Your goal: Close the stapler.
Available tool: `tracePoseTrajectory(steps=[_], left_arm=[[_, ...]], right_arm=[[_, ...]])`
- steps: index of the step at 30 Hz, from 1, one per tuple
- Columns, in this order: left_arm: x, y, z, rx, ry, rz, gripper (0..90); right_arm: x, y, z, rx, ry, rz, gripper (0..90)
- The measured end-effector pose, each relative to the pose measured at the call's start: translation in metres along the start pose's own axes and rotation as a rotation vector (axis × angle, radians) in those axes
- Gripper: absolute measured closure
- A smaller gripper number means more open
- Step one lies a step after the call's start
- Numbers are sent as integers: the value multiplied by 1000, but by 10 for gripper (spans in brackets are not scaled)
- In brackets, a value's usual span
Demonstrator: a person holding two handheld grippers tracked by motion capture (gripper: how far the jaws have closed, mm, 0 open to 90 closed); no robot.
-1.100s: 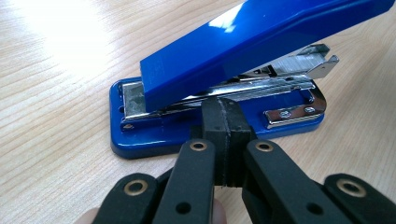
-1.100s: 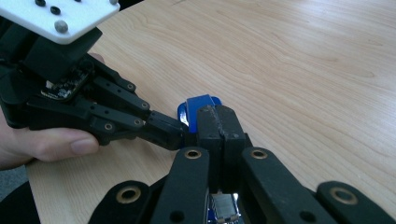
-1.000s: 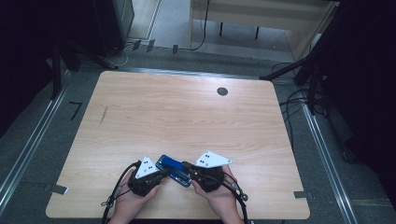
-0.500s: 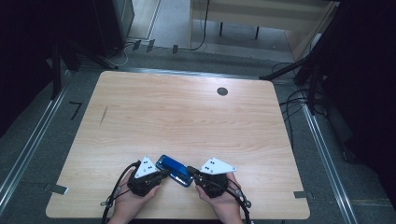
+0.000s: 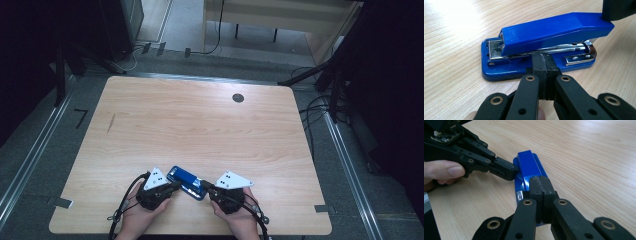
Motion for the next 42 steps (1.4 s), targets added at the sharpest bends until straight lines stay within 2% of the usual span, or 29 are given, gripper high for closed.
tracePoseTrajectory(steps=[1,3,6,9,12,14,19,28,30,32,36,37,38,39,42], left_arm=[[0,0,0,0,0,1,900],[0,0,0,-1,0,-1,900],[0,0,0,0,0,0,900],[0,0,0,-1,0,-1,900],[0,-1,0,-3,-1,4,900],[0,-2,0,-10,3,7,900],[-2,-2,0,-16,12,5,900],[-11,-5,3,-30,45,-8,900],[-17,-7,4,-31,55,-26,900],[-21,-10,5,-25,57,-42,857],[-29,-17,7,-47,74,-49,789],[-35,-22,8,-60,84,-71,766],[-35,-22,8,-60,84,-71,746],[-41,-28,9,-75,99,-96,725],[-51,-40,9,-113,127,-126,653]], right_arm=[[1,0,2,-6,-4,5,900],[1,0,4,12,7,3,900],[1,-2,2,-10,-3,19,900],[0,-5,1,-2,-10,26,900],[-3,-5,-2,24,25,28,900],[-5,-6,-3,14,26,47,900],[-7,-8,2,42,51,58,900],[-10,-17,9,41,24,35,900],[-9,-19,10,38,17,27,900],[-6,-21,11,40,5,19,900],[-3,-22,13,40,-8,12,900],[0,-24,14,38,-15,11,900],[0,-24,14,38,-15,11,900],[1,-24,15,38,-19,10,900],[2,-25,16,33,-20,7,900]])
Point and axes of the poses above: each handheld gripper's, and its own axes: x roughly forward along the jaws, z roughly out of its underside, y roughly to its right, the point moved 1 cm from there along x, roughly forward along the jaws, and after that the axes turned 13 degrees about -x, right-handed, at the moved point
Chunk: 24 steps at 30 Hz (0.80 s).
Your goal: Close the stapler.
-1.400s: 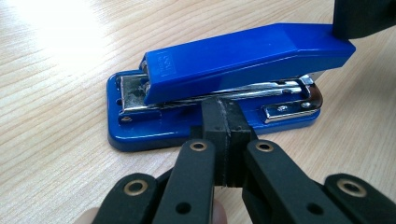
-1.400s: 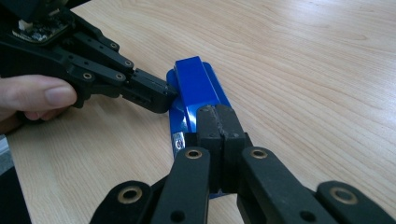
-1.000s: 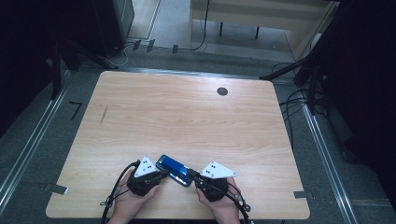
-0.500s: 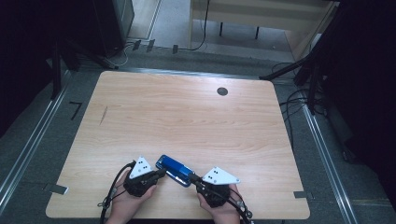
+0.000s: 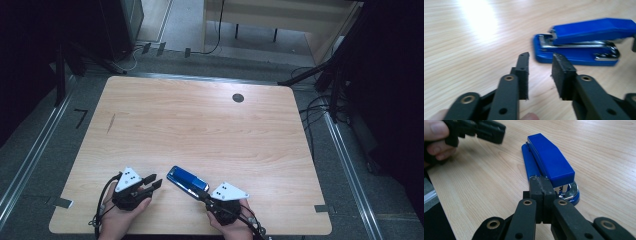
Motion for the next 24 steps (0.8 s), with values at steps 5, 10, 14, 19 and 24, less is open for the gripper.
tracePoseTrajectory(steps=[5,10,14,19,24], left_arm=[[-11,-22,-1,-22,28,-33,566],[-19,-42,2,-51,51,-62,449],[-26,-53,2,-83,76,-82,385],[-38,-73,4,-117,107,-138,356],[-46,-86,4,-131,129,-182,292]], right_arm=[[3,1,2,-2,-12,8,900],[3,5,3,4,-11,17,900],[3,7,4,7,-8,22,900],[4,11,5,13,-6,26,900],[4,14,5,15,-7,34,900]])
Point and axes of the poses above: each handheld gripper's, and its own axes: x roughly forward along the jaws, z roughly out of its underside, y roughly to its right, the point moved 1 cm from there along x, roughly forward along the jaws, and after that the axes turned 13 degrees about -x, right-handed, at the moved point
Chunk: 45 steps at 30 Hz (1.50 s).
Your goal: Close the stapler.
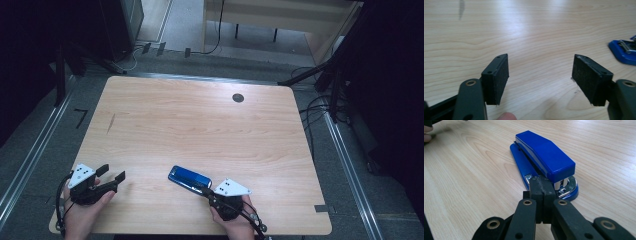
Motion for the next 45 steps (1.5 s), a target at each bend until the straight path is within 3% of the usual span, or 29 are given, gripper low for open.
tracePoseTrajectory(steps=[4,6,8,15,26,45], left_arm=[[0,-1,-1,8,-2,-34,223],[2,1,0,16,-8,-78,150],[3,3,0,36,-16,-110,132],[1,-1,-1,10,-15,-56,74],[4,2,-1,40,-36,-72,75],[4,1,-1,28,-35,-69,75]], right_arm=[[1,3,0,4,1,7,900],[1,5,0,11,3,9,900],[2,7,0,17,6,9,900],[3,15,0,42,8,27,900],[5,21,-3,52,9,46,900],[12,31,-5,67,15,74,900]])
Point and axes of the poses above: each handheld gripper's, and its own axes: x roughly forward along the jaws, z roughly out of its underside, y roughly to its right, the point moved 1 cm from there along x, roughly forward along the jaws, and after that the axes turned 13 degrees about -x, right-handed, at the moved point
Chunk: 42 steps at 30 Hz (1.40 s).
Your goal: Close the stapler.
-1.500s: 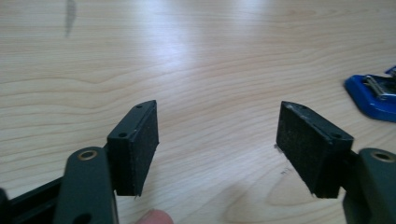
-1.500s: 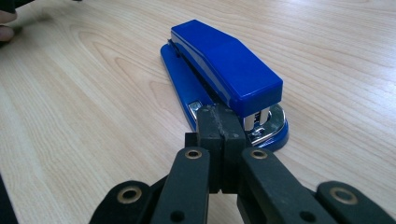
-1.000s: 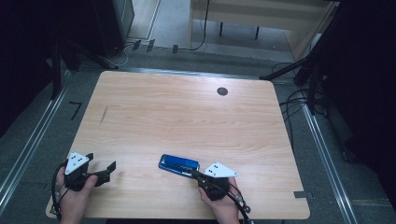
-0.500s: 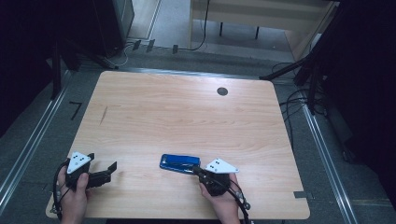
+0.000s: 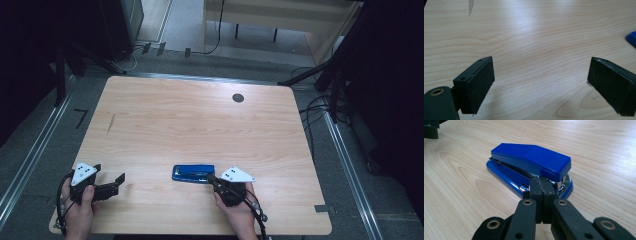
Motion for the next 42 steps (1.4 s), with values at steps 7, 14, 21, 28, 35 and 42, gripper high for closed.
tracePoseTrajectory(steps=[7,14,21,28,35,42], left_arm=[[0,0,0,-7,-1,-11,75],[0,-1,0,-19,0,-15,76],[1,-1,0,-21,-2,-22,75],[0,-1,0,-23,-2,-27,75],[0,-2,-1,-26,0,-24,75],[1,-2,-1,-26,-3,-25,75]], right_arm=[[1,2,0,-4,2,14,900],[-2,6,0,3,11,0,900],[-17,15,2,6,21,10,816],[-28,23,-2,2,56,-13,593],[-41,37,-5,15,109,-8,378],[-57,53,-5,28,147,-8,275]])
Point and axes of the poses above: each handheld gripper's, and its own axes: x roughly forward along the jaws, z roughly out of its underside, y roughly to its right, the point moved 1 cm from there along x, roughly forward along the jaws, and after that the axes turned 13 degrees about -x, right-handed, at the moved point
